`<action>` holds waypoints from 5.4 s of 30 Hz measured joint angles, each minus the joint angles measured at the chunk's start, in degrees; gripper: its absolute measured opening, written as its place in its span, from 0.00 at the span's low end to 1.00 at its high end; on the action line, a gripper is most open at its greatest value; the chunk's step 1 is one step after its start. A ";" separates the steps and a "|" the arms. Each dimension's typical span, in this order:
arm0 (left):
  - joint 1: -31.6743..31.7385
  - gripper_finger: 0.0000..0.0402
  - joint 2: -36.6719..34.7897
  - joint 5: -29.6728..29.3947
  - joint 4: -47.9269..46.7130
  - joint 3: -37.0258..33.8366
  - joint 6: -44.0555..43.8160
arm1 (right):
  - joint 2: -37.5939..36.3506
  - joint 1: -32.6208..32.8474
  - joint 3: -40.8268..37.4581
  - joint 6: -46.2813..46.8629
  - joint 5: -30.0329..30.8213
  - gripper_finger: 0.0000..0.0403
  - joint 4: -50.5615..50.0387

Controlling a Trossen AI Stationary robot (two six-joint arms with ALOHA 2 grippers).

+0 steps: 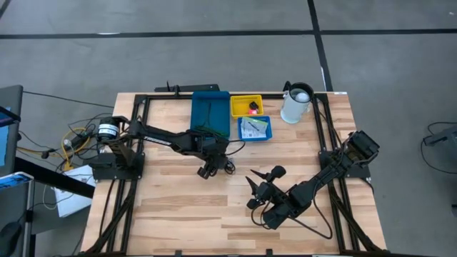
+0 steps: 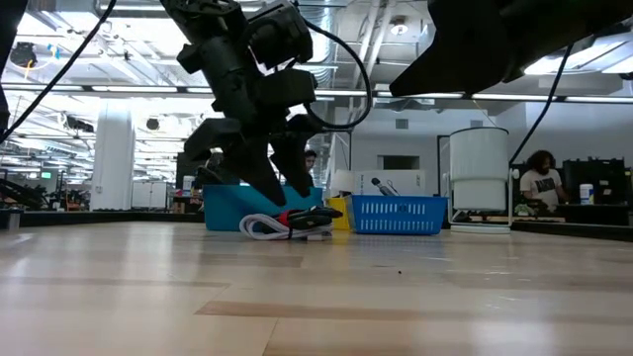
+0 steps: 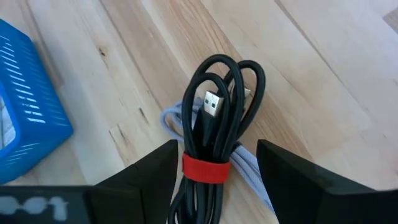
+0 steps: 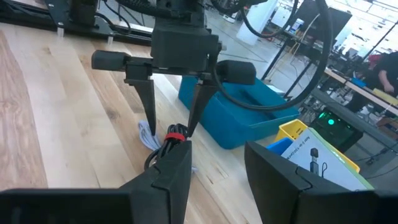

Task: Pick and place items into bin
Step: Put the black charger cable into the dark blue bin, then put the white charger cable into the dark blue bin

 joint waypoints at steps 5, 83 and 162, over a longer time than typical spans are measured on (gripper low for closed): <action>0.00 0.53 0.00 0.00 -0.94 0.00 0.09 | 0.00 0.00 0.00 0.00 0.00 0.35 0.02; -2.19 0.20 3.98 0.86 -11.28 8.65 -1.41 | 0.00 -0.02 -0.02 0.02 0.00 0.34 0.24; 9.33 0.51 4.28 11.93 -32.47 13.24 -15.35 | 0.44 -2.60 -0.04 11.13 -16.22 0.30 -0.88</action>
